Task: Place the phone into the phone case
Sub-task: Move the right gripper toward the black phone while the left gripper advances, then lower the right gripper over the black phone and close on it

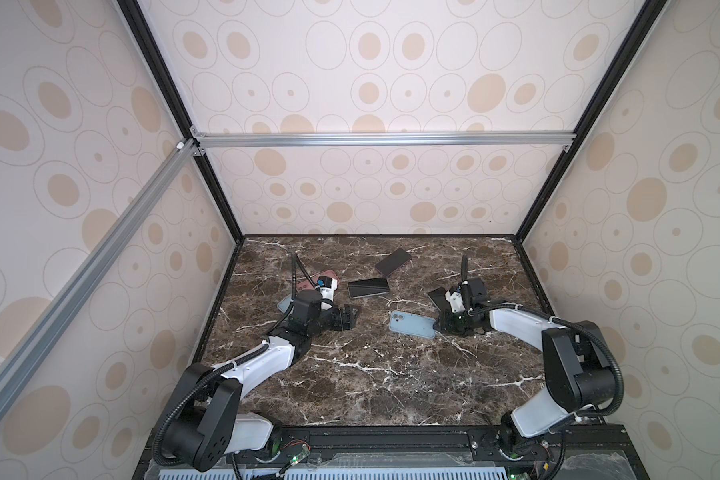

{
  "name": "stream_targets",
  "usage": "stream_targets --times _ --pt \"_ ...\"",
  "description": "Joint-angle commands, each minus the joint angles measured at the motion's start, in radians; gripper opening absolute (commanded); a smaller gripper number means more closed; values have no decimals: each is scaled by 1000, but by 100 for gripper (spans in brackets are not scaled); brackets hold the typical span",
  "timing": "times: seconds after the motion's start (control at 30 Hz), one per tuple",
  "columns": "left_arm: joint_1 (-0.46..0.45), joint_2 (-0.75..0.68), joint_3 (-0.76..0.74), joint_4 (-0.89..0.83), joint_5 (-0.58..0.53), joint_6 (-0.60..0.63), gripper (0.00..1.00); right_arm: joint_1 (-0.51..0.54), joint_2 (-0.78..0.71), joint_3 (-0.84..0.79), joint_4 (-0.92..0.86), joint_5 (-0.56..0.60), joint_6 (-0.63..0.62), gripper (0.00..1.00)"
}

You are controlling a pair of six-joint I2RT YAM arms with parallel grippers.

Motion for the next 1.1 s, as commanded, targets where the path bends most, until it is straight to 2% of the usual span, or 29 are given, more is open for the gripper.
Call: stream_targets --times 0.0,0.37,0.57,0.93,1.07 --pt "-20 48 -11 102 40 -50 83 15 40 35 6 16 30 42" --pt "-43 213 20 200 141 -100 66 42 95 72 3 7 46 29" --pt "-50 272 32 208 167 -113 60 94 115 91 10 2 61 27" --pt "-56 347 54 164 133 -89 53 139 178 164 14 10 66 27" --pt "-56 374 72 147 87 -75 51 149 204 194 24 2 74 27"
